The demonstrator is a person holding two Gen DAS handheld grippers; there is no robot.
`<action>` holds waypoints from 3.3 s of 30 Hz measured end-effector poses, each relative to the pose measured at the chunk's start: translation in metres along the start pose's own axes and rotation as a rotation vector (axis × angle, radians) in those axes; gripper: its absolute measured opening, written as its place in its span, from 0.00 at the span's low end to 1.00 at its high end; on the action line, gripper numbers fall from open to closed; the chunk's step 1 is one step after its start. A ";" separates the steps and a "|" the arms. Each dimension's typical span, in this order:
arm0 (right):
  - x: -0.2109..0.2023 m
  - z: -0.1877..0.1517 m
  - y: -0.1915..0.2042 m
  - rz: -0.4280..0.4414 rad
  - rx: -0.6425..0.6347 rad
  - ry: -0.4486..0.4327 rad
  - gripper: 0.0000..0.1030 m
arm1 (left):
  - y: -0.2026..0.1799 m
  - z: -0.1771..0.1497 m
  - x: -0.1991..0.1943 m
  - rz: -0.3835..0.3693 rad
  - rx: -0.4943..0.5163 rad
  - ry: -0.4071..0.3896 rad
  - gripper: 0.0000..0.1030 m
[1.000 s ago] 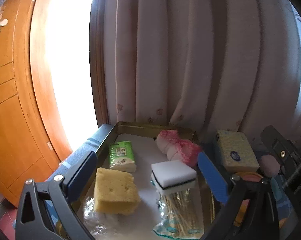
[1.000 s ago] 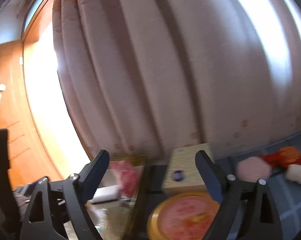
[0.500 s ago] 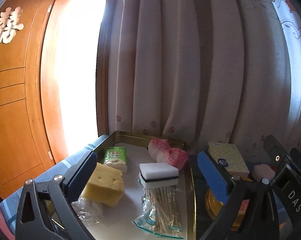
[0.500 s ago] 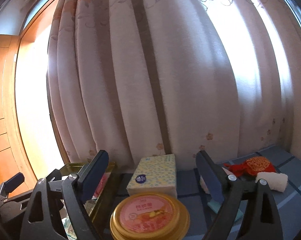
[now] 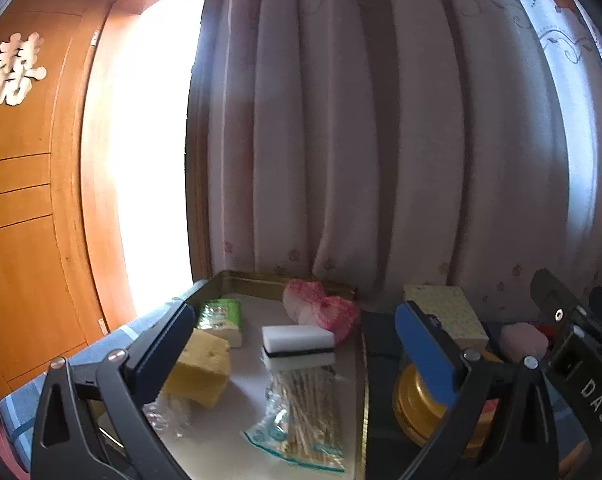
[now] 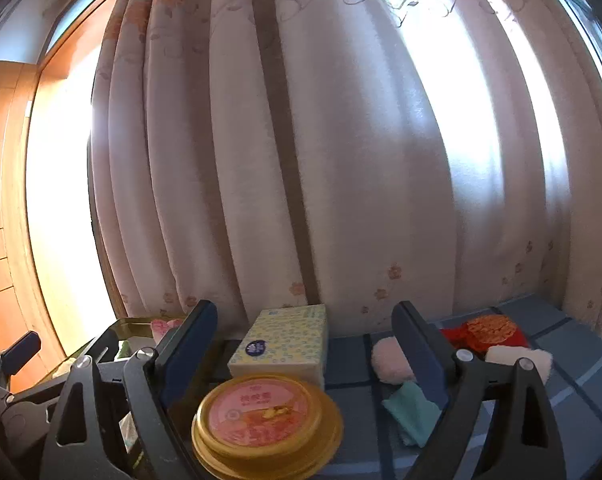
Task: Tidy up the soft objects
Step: 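Move both tools back toward the teal cloth and white gauze roll, then grasp the white gauze roll with the right tool while the left tool grasps the teal cloth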
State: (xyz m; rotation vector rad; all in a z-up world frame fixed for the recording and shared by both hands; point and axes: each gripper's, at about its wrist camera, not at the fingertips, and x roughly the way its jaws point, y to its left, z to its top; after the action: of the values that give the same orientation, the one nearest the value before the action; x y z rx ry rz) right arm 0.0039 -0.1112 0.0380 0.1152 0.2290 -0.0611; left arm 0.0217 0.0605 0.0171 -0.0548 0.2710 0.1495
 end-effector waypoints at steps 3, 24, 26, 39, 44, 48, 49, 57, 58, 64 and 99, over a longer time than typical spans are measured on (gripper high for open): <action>-0.005 0.000 -0.006 -0.014 -0.013 -0.008 0.88 | -0.006 -0.002 -0.001 -0.010 0.006 0.021 0.99; -0.022 0.008 -0.076 -0.141 -0.011 -0.012 0.88 | -0.061 -0.007 -0.029 -0.132 0.069 0.053 0.99; -0.024 0.009 -0.088 -0.160 -0.004 -0.008 0.88 | -0.066 -0.007 -0.031 -0.149 0.075 0.056 0.99; -0.031 0.015 -0.155 -0.273 0.009 0.045 0.88 | -0.109 -0.011 -0.042 -0.227 0.114 0.073 0.99; -0.028 0.017 -0.180 -0.308 -0.009 0.096 0.88 | -0.123 -0.013 -0.046 -0.268 0.129 0.076 0.99; -0.017 0.019 -0.203 -0.284 -0.022 0.182 0.88 | -0.134 -0.016 -0.048 -0.298 0.142 0.093 0.99; -0.015 0.019 -0.207 -0.280 -0.032 0.196 0.88 | -0.138 -0.016 -0.048 -0.304 0.147 0.097 0.99; 0.024 0.008 -0.224 -0.084 -0.061 0.427 0.88 | -0.175 -0.022 -0.054 -0.327 0.244 0.130 0.99; 0.031 0.005 -0.222 -0.056 -0.076 0.468 0.88 | -0.179 -0.022 -0.053 -0.326 0.251 0.138 0.99; 0.072 -0.013 -0.212 0.009 -0.148 0.631 0.84 | -0.184 -0.024 -0.046 -0.311 0.255 0.180 0.99; 0.033 0.001 -0.239 0.214 0.087 0.458 0.32 | -0.254 -0.061 0.048 -0.275 0.191 0.664 0.52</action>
State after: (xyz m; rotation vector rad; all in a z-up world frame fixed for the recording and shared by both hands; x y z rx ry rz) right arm 0.0183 -0.3499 0.0062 0.2398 0.6699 0.1706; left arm 0.0904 -0.1877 -0.0464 0.0508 0.9338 -0.1763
